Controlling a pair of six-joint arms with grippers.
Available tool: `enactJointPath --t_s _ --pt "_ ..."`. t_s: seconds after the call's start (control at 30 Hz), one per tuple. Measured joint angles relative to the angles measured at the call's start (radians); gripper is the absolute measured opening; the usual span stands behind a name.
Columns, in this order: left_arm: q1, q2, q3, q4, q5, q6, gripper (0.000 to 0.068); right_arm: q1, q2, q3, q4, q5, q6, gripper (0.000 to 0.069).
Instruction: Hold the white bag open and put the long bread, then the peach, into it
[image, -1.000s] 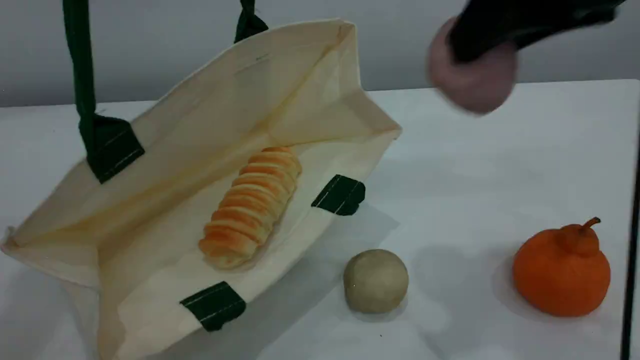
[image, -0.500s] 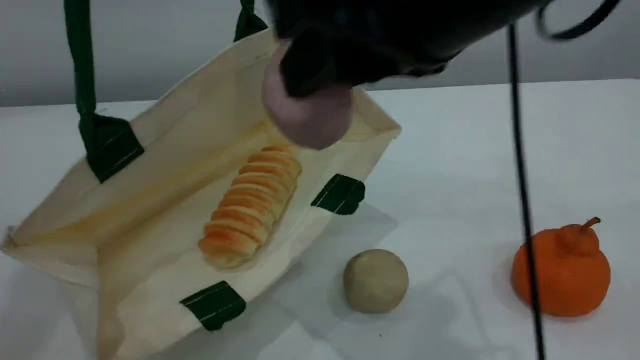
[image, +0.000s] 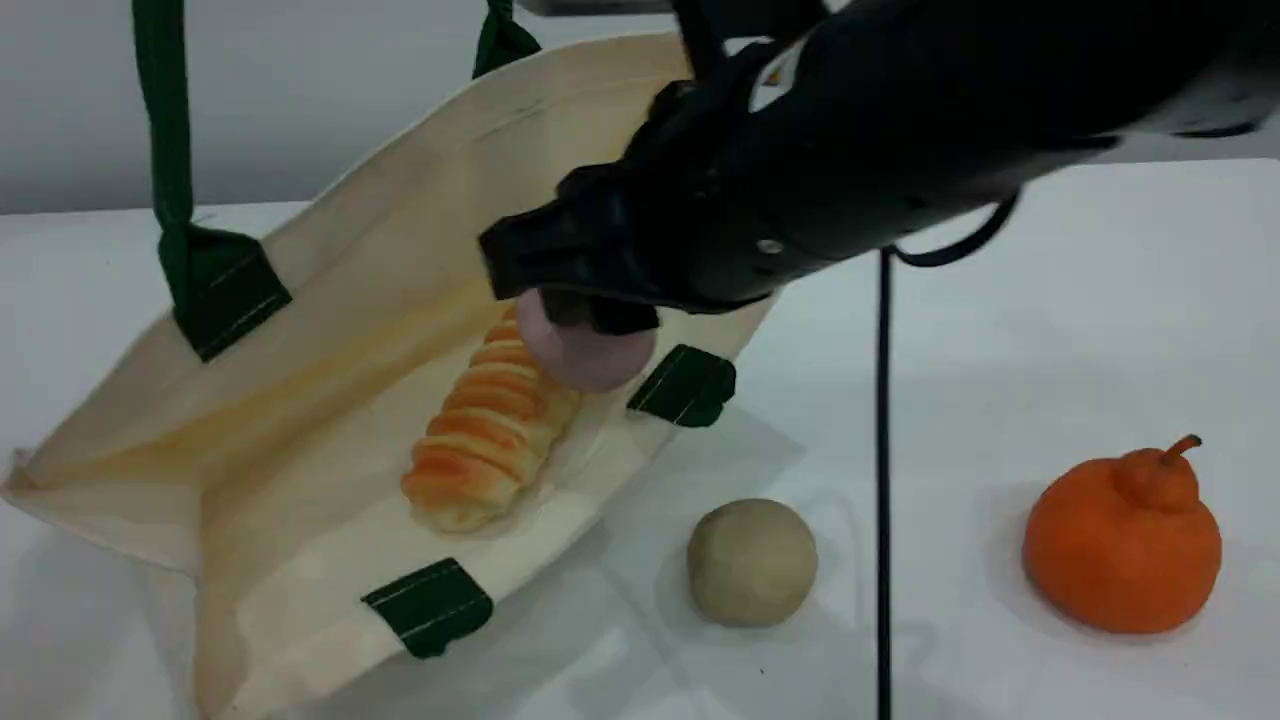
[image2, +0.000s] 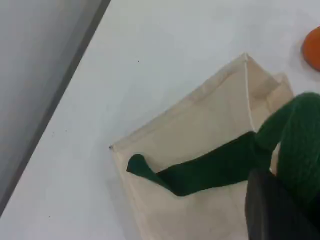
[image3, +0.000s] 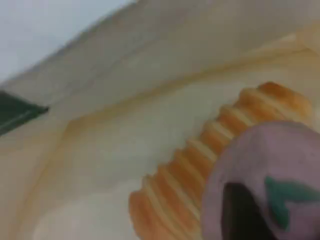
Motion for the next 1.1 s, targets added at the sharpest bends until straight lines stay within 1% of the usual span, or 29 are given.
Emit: enactJointPath --t_s 0.1,0.33,0.53,0.57,0.6,0.63,0.8,0.87,0.9,0.97,1.1 --pt "0.000 0.000 0.000 0.000 0.000 0.000 0.0078 0.000 0.042 -0.061 -0.002 0.030 -0.004 0.0239" --pt "0.000 0.000 0.000 0.000 0.000 0.000 0.0078 0.000 0.139 -0.196 -0.004 0.036 -0.006 0.0239" --pt "0.000 0.000 0.000 0.001 0.000 0.001 0.0078 0.000 0.195 -0.273 -0.005 0.125 -0.007 0.0239" --pt "0.000 0.000 0.000 0.001 0.000 0.001 0.0078 0.000 0.196 -0.283 -0.005 0.140 -0.007 0.0251" --pt "0.000 0.000 0.000 0.001 0.000 0.001 0.0078 0.000 0.196 -0.292 -0.005 0.161 -0.007 0.0270" --pt "0.000 0.000 0.000 0.001 0.000 0.001 0.0078 0.000 0.196 -0.304 -0.003 0.178 -0.007 0.0307" --pt "0.000 0.000 0.000 0.001 0.000 0.001 0.0078 0.000 0.196 -0.336 0.005 0.229 -0.007 0.0563" --pt "0.000 0.000 0.000 0.001 0.000 0.001 0.0078 -0.002 0.196 -0.337 0.005 0.244 -0.007 0.0634" --pt "0.000 0.000 0.000 0.001 0.000 0.001 0.0078 -0.002 0.196 -0.337 0.005 0.251 -0.007 0.0657" --pt "0.000 0.000 0.000 0.001 0.000 0.001 0.0078 -0.002 0.196 -0.337 0.005 0.251 -0.007 0.0672" --pt "0.000 0.000 0.000 0.001 0.000 0.001 0.0078 -0.002 0.196 -0.337 -0.006 0.261 -0.007 0.0656"
